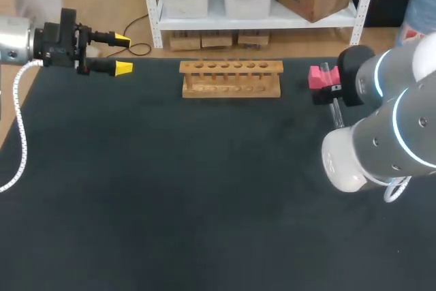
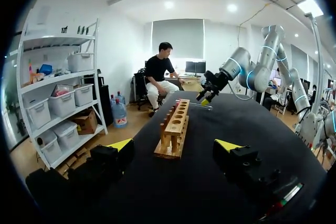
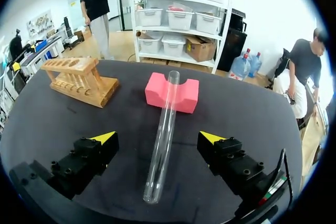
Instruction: Grasp the test tube, adjust it, and insert it.
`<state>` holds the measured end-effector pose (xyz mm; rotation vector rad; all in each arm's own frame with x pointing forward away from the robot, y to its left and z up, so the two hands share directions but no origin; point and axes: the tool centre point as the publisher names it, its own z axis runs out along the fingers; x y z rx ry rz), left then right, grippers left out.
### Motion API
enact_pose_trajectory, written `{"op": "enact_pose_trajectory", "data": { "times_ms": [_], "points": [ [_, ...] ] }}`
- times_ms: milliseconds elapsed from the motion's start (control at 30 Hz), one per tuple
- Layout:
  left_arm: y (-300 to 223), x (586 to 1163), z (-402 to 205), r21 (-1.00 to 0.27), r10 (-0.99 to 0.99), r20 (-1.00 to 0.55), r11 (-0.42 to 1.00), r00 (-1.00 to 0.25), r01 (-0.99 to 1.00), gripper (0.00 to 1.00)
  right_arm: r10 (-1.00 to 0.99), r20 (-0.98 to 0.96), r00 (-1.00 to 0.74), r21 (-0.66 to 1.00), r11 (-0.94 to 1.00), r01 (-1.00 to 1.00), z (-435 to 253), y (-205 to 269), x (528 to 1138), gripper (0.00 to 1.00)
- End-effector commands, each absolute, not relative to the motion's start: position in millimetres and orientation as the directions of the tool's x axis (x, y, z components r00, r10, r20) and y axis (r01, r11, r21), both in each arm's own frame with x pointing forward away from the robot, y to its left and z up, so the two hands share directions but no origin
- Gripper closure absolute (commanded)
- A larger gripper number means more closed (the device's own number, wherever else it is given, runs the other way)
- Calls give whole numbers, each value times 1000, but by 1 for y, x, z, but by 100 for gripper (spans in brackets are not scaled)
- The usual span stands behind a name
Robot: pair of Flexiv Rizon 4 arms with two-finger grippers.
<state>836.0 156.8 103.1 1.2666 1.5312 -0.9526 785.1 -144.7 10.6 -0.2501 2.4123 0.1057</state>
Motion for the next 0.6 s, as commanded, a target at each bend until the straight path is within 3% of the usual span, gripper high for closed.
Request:
{"op": "enact_pose_trajectory", "data": {
  "times_ms": [33,100,267,300,333,600],
  "points": [
    [157,837,102,-13,286,-956,176,-63,984,0,-150,-651,-744,16,977,-211,7,-145,789,0],
    [157,837,102,-13,286,-956,176,-63,984,0,-151,-645,-749,16,977,-212,5,-145,788,12],
    [157,837,102,-13,286,-956,176,-63,984,0,-151,-631,-761,17,978,-209,-1,-145,787,28],
    [157,837,102,-13,286,-956,176,-63,984,0,-151,-629,-763,18,978,-208,-1,-145,787,36],
    [157,837,102,-13,286,-956,176,-63,984,0,-151,-625,-766,18,978,-208,-2,-145,787,51],
    [157,837,102,-13,286,-956,176,-63,984,0,-153,-607,-780,22,978,-209,-9,-145,787,53]
  ]
}}
